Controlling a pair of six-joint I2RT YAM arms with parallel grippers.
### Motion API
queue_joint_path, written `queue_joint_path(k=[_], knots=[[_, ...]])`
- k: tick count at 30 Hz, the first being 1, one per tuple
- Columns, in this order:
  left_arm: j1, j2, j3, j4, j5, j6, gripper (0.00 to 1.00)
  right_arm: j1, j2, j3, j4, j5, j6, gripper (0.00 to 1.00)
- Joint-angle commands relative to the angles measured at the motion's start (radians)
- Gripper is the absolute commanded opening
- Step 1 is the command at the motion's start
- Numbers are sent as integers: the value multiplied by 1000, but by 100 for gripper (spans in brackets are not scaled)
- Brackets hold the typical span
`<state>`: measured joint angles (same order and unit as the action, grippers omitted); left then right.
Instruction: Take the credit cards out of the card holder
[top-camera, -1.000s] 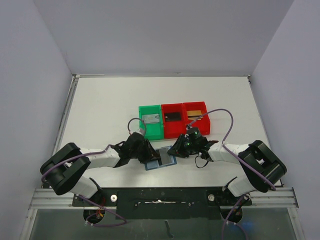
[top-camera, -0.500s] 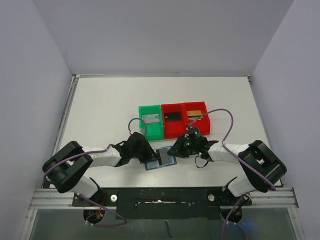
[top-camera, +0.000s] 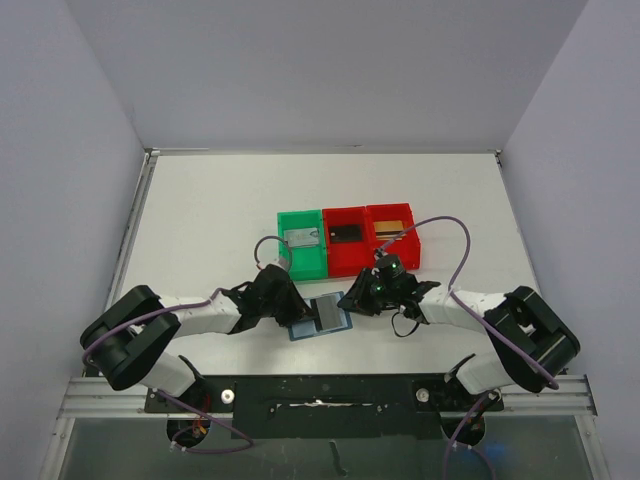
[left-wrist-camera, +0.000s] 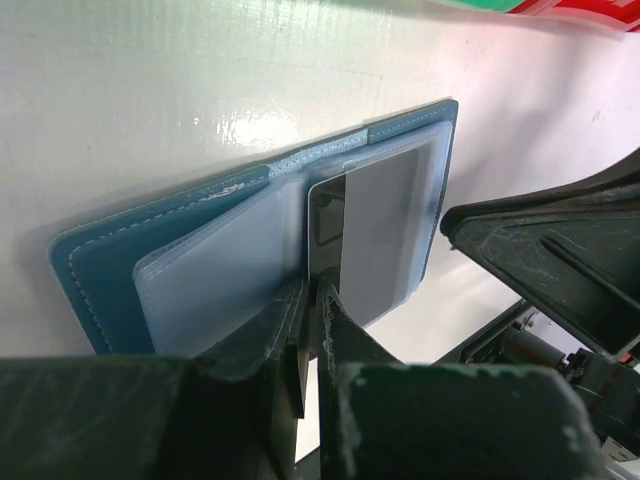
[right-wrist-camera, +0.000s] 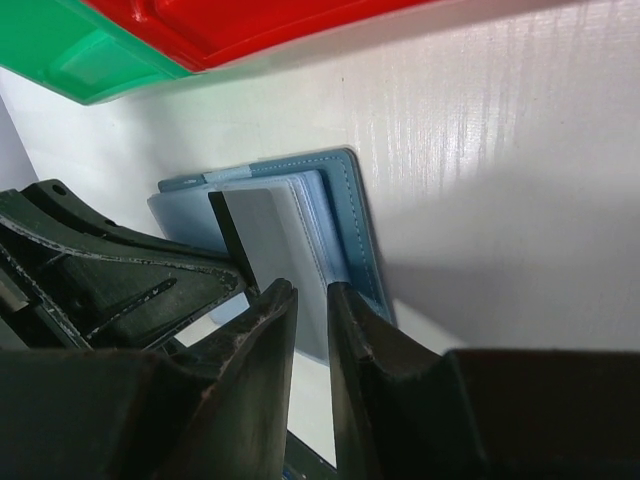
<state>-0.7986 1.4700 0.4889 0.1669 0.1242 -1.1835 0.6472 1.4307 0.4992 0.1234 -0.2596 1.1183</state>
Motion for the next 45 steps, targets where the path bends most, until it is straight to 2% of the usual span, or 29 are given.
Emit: queue_joint_path(k=[1,6,10,21,29,34,41,45], knots=[[-1,-18,5,-99,-64,41,0,-5,-68,15,-30,28,-46,22],[-1,-31,5,-104,-66,42,0,21,-77,32,17,-1,-60,24],[-1,-36,9,-110,-67,45,0,60,-15,73,60,-40,-70,25],[-1,-63,1,-135,-76,45,0,70,107,97,-54,14,-48,23],[-1,-114,-27,-180,-100,42,0,54,89,74,-79,43,-39,23],[0,-130,-49,-144,-92,33,0,61,69,100,-21,-23,-79,25],[-1,-123,-42,-130,-85,29,0,89,48,168,-22,-59,-132,28],[-1,-126,-51,-112,-82,22,6,90,105,170,-48,-52,-113,27]])
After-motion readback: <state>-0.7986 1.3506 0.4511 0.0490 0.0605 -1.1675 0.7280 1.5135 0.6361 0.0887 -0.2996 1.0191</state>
